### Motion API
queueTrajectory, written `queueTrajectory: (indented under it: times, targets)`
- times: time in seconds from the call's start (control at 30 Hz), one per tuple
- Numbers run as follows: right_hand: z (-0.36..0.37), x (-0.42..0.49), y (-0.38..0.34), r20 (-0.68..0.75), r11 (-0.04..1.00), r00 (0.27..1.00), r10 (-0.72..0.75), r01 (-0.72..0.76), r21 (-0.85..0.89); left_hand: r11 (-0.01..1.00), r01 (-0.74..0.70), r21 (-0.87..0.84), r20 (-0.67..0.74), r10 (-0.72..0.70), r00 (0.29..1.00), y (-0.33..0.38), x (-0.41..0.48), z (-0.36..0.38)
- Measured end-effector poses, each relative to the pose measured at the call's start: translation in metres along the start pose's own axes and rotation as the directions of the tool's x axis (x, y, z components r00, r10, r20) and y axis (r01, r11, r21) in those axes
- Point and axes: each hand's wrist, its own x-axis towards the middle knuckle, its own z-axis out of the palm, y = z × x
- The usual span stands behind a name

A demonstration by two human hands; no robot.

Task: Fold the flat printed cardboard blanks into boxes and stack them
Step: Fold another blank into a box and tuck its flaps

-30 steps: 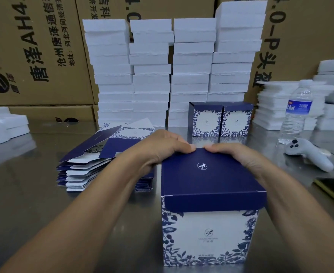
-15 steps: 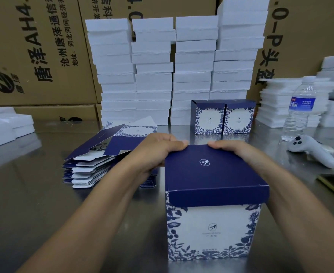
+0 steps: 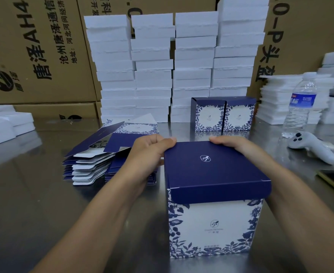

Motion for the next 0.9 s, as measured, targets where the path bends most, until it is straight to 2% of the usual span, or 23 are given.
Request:
queueTrajectory:
  times: [0.07,0.23,0.37,0.5,0.6,0.77,0.9]
  targets:
    - [0.001,0.002,0.0,-0.035,1.0,0.999,0.0,-0.001,-0.011,1.0,-0.012,-0.016,-0.023,0.012,1.0,0.0,0.0,0.003]
    - [-0.002,0.003,0.004,-0.173,0.994,0.979,-0.108,0.106,-0.023,0.992,-0.011,-0.128,-0.073,0.002,0.997,-0.006,-0.005,0.008]
    - [-0.001,0.001,0.002,-0.187,0.989,0.972,-0.141,0.132,-0.063,0.979,-0.018,-0.203,-0.156,-0.014,0.988,-0.012,-0.014,0.016]
    - [-0.001,0.003,0.003,-0.189,0.989,0.971,-0.144,0.133,-0.071,0.979,-0.032,-0.203,-0.193,-0.008,0.981,-0.01,-0.017,0.018]
    - [0.0,0.002,0.005,-0.287,0.985,0.945,-0.159,0.135,-0.103,0.983,-0.067,-0.172,-0.232,0.026,0.972,-0.01,-0.016,0.018]
    - [0.004,-0.005,0.006,-0.313,0.985,0.935,-0.169,0.174,-0.014,0.986,-0.078,-0.144,-0.232,0.043,0.972,-0.009,-0.017,0.016]
    - [0.004,-0.008,0.005,-0.323,0.983,0.93,-0.176,0.181,-0.018,0.979,-0.056,-0.197,-0.193,0.018,0.981,-0.011,-0.021,0.014]
